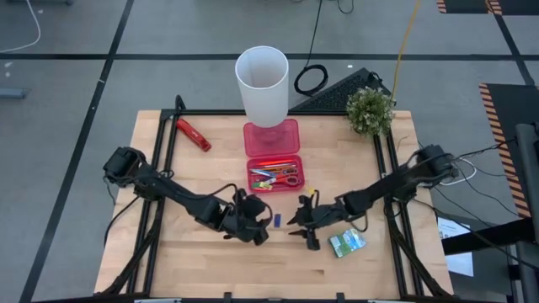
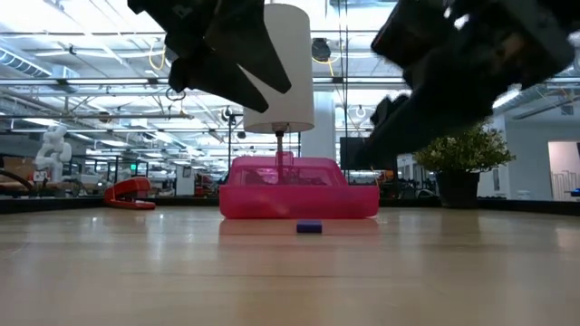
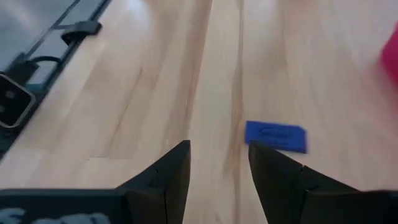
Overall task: Pack school essentials
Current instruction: Put the blue eraser into the pink supply box
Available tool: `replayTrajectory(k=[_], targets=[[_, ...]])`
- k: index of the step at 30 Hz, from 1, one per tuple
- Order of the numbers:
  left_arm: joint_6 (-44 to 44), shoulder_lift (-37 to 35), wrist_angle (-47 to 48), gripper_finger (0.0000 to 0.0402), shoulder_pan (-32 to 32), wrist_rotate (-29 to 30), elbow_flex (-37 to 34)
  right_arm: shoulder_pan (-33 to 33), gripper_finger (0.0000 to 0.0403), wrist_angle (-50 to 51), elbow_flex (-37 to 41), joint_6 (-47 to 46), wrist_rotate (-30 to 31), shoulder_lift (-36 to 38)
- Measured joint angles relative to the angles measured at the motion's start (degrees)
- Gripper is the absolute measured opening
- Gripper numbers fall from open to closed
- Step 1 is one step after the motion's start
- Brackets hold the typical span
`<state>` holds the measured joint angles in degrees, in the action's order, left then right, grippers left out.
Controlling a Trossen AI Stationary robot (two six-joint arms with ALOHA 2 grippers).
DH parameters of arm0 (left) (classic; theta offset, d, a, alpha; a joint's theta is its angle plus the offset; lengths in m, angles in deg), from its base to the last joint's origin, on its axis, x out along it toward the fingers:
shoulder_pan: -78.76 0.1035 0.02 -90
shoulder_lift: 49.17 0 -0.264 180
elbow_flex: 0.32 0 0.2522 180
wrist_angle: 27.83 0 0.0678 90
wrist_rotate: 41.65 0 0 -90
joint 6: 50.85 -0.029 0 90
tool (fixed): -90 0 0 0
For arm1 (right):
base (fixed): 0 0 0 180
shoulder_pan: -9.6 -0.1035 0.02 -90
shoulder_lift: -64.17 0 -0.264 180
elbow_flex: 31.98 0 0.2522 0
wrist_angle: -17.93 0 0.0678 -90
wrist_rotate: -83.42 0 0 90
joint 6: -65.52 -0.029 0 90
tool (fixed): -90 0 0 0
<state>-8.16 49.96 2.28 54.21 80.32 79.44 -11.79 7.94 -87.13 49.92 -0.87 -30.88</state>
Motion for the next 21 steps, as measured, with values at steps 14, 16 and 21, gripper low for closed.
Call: replayTrajectory(k=[14,16,21], targets=[[5.9,2.7,-2.8,0.0228,-1.1,4.2,0.0,2.0,0.0155,-4.3,-8.7,-4.1,3.7,-17.7],[5.9,3.5,-4.2,0.0227,-1.1,4.4,0.2,2.2,0.0155,-4.5,-10.0,-3.8,3.6,-18.9],[6.3,5.5,-4.5,0.0228,-1.1,3.6,0.2,2.3,0.0155,-5.8,-10.7,-3.1,3.3,-19.6]])
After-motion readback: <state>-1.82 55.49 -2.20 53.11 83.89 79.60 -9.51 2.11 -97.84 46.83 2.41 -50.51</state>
